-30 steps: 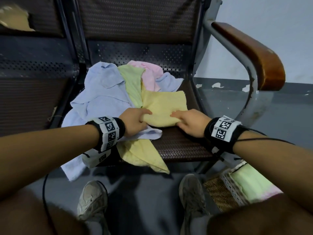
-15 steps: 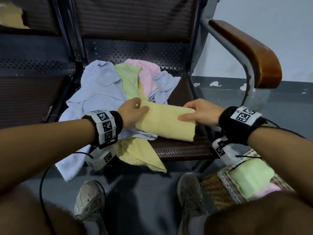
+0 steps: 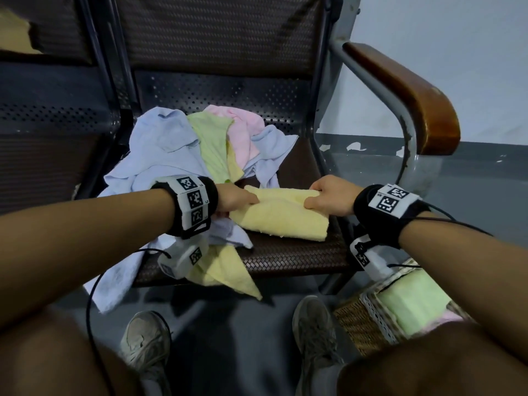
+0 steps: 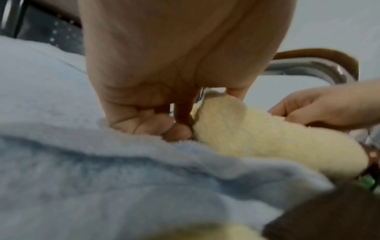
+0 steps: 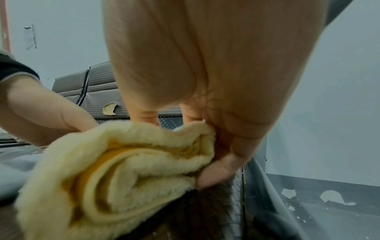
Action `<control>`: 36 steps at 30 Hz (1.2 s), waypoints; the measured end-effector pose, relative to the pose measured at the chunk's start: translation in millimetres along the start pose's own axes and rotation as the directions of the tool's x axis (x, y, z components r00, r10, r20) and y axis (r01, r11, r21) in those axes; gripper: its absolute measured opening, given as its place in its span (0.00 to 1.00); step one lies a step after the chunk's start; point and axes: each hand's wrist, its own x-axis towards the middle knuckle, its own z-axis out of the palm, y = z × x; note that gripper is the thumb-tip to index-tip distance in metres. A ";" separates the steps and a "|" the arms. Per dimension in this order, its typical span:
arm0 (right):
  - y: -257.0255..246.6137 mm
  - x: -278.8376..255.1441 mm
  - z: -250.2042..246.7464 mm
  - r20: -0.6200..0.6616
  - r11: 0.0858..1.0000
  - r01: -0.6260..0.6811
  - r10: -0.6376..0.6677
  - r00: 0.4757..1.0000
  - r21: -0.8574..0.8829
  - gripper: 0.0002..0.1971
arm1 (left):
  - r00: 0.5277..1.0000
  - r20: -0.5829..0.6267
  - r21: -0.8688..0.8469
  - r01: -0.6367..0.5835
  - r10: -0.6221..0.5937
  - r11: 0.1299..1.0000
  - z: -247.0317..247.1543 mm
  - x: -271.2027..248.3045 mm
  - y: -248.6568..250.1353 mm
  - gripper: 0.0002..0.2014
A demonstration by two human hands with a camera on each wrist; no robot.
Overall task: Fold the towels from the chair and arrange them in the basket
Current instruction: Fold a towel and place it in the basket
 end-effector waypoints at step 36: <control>313.7 -279.0 66.7 0.009 0.109 -0.121 0.704 0.710 0.987 0.14 | 0.775 0.472 -0.306 -0.303 0.421 0.902 356.9 -109.2 185.9 0.22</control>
